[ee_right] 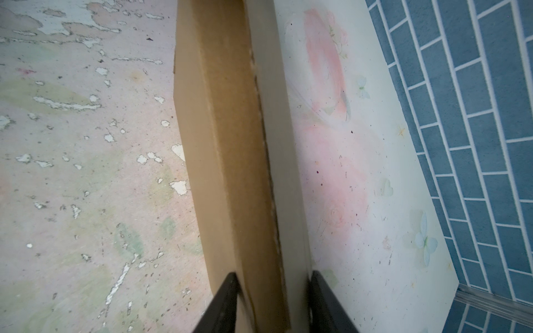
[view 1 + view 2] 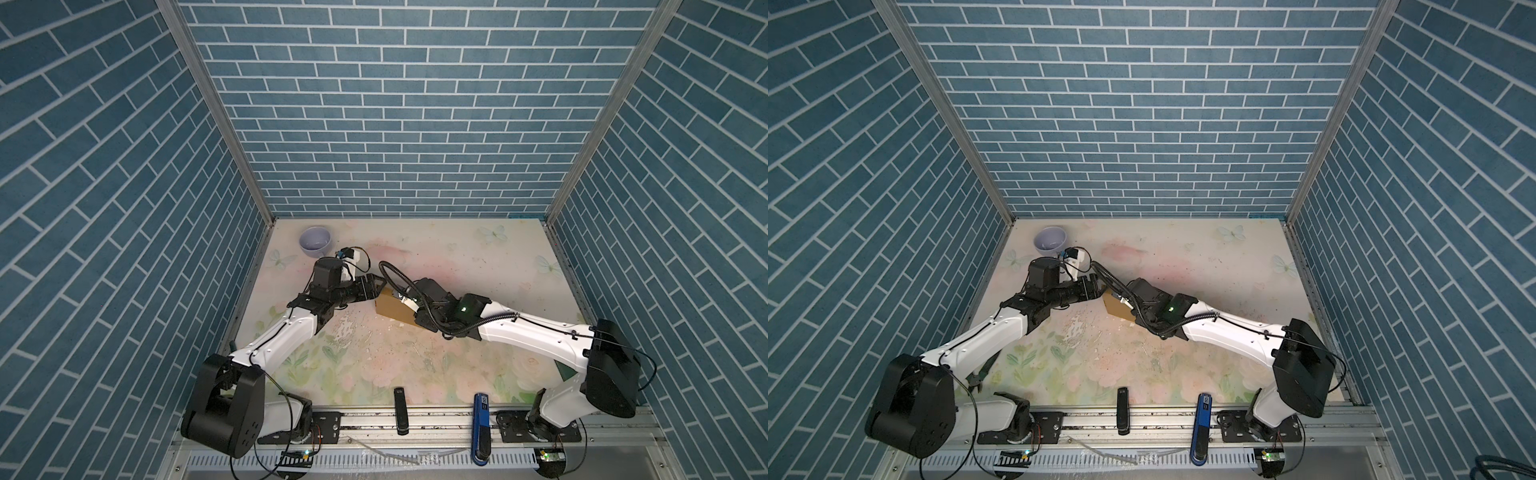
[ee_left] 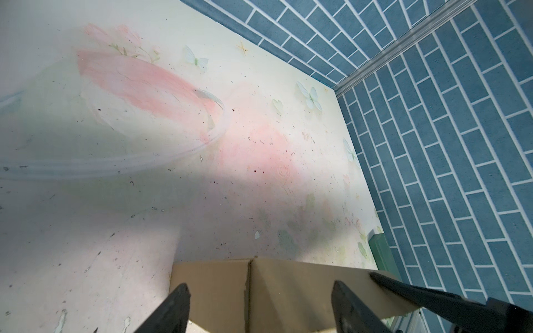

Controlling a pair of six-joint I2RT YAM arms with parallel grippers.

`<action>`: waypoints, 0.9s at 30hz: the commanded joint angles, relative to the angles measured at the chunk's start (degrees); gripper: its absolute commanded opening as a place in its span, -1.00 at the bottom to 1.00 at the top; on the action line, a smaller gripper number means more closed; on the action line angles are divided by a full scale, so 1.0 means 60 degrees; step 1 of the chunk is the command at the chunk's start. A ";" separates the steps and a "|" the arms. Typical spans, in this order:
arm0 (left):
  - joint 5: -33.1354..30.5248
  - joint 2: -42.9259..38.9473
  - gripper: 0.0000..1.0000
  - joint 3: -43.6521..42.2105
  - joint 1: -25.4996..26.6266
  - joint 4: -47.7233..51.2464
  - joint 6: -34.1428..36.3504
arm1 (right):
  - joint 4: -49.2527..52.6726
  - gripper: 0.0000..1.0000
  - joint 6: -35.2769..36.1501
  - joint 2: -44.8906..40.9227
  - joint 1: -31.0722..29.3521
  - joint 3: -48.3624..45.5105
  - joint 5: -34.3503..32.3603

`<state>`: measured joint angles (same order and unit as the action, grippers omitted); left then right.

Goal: Fold the paper box

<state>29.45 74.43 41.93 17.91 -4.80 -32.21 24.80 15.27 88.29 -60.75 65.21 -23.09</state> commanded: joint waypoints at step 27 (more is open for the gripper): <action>-0.0423 0.0681 0.29 -0.0929 -0.0056 -0.0720 0.0055 | 0.0785 -0.17 -0.0481 0.0149 -0.0055 0.0134 0.0284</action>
<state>28.75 77.01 38.57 17.91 -10.55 -32.42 24.91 15.14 88.27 -60.77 65.21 -22.92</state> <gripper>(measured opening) 0.649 0.413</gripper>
